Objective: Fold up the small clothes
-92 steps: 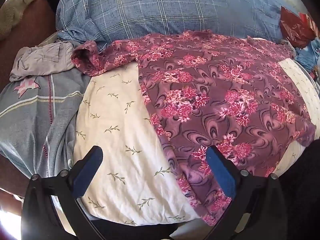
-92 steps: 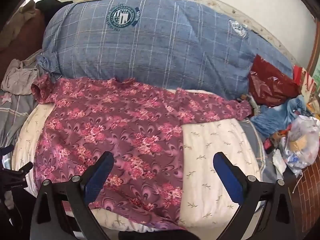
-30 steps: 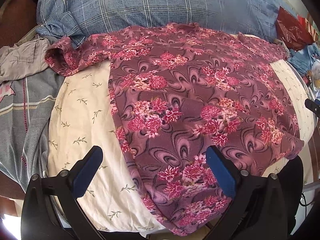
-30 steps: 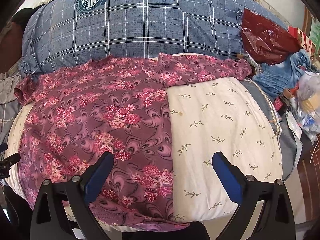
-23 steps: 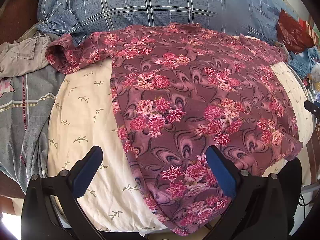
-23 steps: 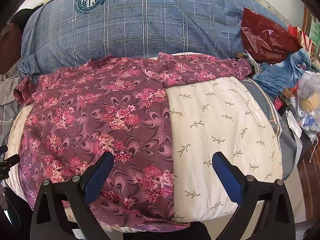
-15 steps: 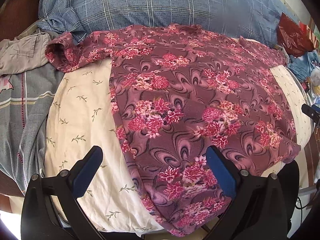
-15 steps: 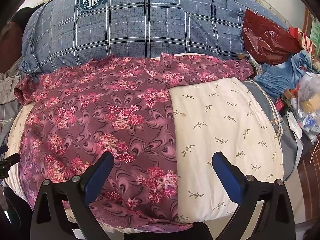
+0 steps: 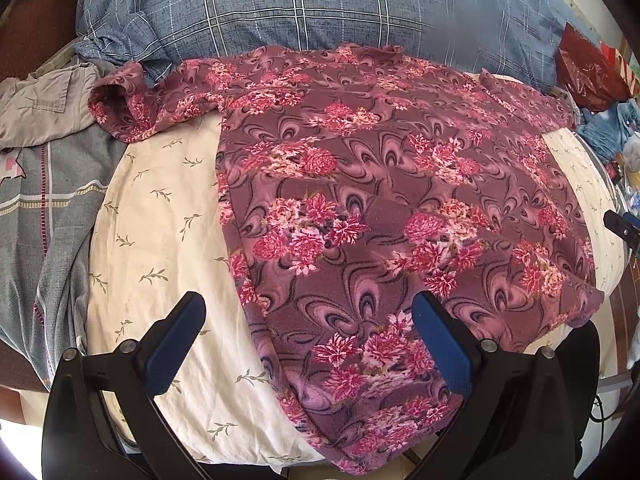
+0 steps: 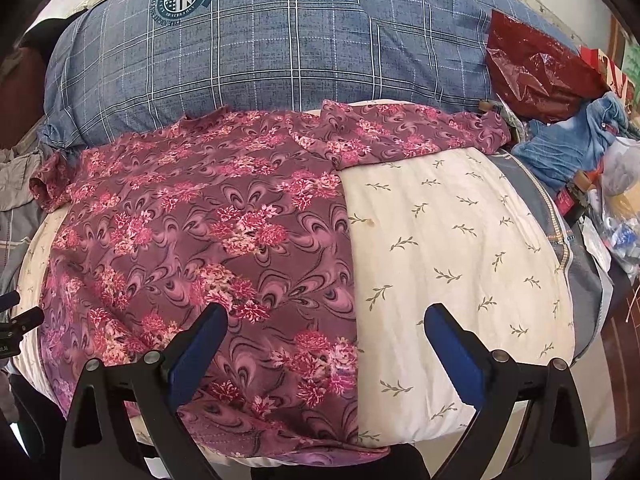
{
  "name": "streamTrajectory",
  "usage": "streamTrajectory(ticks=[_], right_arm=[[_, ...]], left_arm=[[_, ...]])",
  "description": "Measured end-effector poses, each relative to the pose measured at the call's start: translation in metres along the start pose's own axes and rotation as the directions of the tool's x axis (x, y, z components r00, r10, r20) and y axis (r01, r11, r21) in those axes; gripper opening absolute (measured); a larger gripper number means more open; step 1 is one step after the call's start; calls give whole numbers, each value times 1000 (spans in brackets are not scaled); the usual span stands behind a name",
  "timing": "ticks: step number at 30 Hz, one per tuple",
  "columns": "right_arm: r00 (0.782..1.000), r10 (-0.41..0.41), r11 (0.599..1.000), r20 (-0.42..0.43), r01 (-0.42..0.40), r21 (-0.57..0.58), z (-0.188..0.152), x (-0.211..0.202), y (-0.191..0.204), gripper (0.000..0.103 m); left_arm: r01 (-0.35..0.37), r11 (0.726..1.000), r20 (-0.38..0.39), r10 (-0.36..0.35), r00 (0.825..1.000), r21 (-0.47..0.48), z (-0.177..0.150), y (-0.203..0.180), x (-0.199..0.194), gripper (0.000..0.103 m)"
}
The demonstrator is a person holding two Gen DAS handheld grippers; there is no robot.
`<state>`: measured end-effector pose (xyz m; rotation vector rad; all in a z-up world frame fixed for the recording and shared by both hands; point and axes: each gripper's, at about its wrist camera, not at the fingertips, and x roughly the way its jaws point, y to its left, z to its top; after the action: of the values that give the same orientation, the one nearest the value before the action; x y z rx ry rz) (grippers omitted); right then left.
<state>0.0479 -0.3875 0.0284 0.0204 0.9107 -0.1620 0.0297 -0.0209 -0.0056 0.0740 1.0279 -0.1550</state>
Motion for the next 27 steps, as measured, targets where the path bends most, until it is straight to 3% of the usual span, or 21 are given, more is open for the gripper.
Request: streamTrajectory(ticks=[4,8,10,12,13,15,18,19,20,21,22,24,26,27], right_arm=[[1000,0,1000,-6,0,9,-2,-1,-10,99],[1000,-19,1000,-20,19,21,-9,0,-27,99],[999,-16,999,-39,18,38,-13,3,-34,99],[998,0,999,-63,3,54,-18,8,-40,99],[997,16,998,-78,-11,63,-21,11,-42,99],[993,46,997,-104,-38,74,-26,16,-44,99],[987,68,995,-143,-55,89,-33,25,-47,99],[985,75,993,-156,-60,99,-36,28,-48,99],[981,92,991,-169,-73,114,-39,31,-50,99],[978,112,988,-177,-90,129,-41,33,-52,99],[973,139,983,-187,-113,144,-45,36,-52,98],[959,189,975,-214,-157,157,-52,43,-51,83],[948,216,971,-233,-184,154,-57,48,-47,72],[955,205,975,-215,-179,134,-58,46,-44,69]], left_arm=[[2,998,-25,-3,1000,-69,6,28,0,103],[20,991,-130,-37,991,-129,-3,55,8,103],[84,983,-197,-117,973,-165,-16,56,17,103],[182,964,-260,-229,938,-195,-34,46,25,102],[202,963,-276,-246,929,-180,-39,38,26,101],[226,967,-290,-252,923,-119,-46,17,26,97],[266,958,-287,-287,914,-109,-47,-2,27,95],[272,956,-276,-293,915,-114,-46,-4,26,86],[277,955,-266,-297,917,-110,-45,-7,24,65],[271,957,-259,-288,922,-99,-45,-7,21,49],[280,956,-257,-294,921,-91,-44,-8,20,8],[312,937,-265,-344,901,-156,-40,1,23,5],[315,933,-246,-352,903,-176,-39,7,23,5],[311,934,-231,-346,909,-177,-38,10,19,5]])
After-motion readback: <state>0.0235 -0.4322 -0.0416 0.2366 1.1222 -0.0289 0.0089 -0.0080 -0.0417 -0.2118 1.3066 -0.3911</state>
